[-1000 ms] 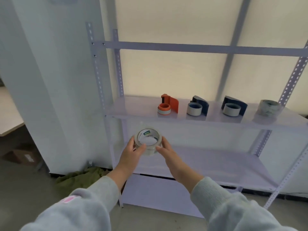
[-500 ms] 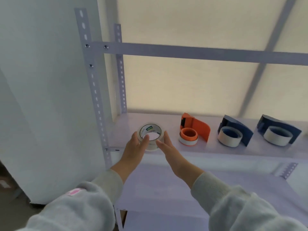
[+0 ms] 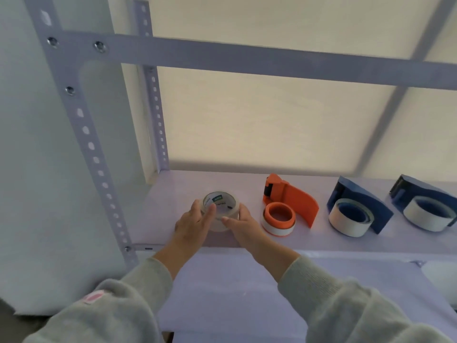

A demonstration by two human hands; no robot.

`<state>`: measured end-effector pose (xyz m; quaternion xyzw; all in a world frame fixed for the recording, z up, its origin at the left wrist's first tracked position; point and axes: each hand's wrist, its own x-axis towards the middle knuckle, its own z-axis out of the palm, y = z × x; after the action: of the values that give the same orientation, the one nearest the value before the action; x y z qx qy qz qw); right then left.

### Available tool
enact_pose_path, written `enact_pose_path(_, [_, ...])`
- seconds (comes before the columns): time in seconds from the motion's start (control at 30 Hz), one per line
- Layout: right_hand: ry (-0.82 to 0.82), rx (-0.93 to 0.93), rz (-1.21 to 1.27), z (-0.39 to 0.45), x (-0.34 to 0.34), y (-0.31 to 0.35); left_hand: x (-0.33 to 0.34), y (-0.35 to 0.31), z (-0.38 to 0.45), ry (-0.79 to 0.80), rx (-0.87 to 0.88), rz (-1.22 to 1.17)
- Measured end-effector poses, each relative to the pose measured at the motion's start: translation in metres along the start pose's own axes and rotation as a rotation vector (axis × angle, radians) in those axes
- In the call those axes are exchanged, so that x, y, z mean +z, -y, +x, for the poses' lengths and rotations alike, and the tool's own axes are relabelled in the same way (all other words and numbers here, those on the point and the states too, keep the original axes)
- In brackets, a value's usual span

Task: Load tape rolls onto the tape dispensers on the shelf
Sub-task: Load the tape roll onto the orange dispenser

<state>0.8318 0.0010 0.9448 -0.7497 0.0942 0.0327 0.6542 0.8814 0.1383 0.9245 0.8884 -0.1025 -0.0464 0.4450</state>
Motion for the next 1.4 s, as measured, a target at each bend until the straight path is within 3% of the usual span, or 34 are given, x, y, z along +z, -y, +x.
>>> enact_pose_path(0.13, [-0.071,-0.028,-0.024,-0.03,-0.01,-0.002,0.007,0.003,0.0,-0.235,0.061,-0.026])
enact_pose_path(0.23, [-0.291,-0.093,0.01,-0.061,-0.027,-0.013,0.017,-0.018,-0.016,-0.403,0.324,-0.021])
enact_pose_path(0.33, [-0.553,-0.135,0.122,-0.077,-0.048,-0.021,0.042,-0.045,-0.031,-0.232,0.53,-0.051])
enact_pose_path(0.43, [-0.708,-0.162,0.12,-0.072,-0.072,-0.028,0.074,-0.071,-0.036,0.004,0.34,-0.268])
enact_pose_path(0.5, [-0.641,-0.112,0.109,-0.064,-0.086,-0.029,0.088,-0.087,-0.036,0.125,0.148,-0.373])
enact_pose_path(0.6, [-0.442,-0.067,0.095,-0.058,-0.101,-0.024,0.101,-0.094,-0.034,0.135,0.058,-0.283])
enact_pose_path(0.73, [-0.27,-0.007,-0.039,-0.049,-0.105,-0.026,0.108,-0.095,-0.036,0.14,0.055,-0.16])
enact_pose_path(0.87, [-0.224,0.012,-0.031,-0.046,-0.107,-0.026,0.109,-0.094,-0.033,0.176,0.075,-0.284])
enact_pose_path(0.97, [-0.219,-0.08,-0.008,-0.05,-0.114,-0.025,0.104,-0.098,-0.037,0.139,0.093,-0.348])
enact_pose_path(1.2, [-0.236,-0.365,-0.058,-0.057,-0.093,-0.005,0.089,-0.093,-0.042,-0.099,0.269,-0.434])
enact_pose_path(1.4, [-0.028,-0.431,-0.092,-0.05,-0.037,0.009,0.041,-0.069,-0.044,-0.39,0.188,-0.535])
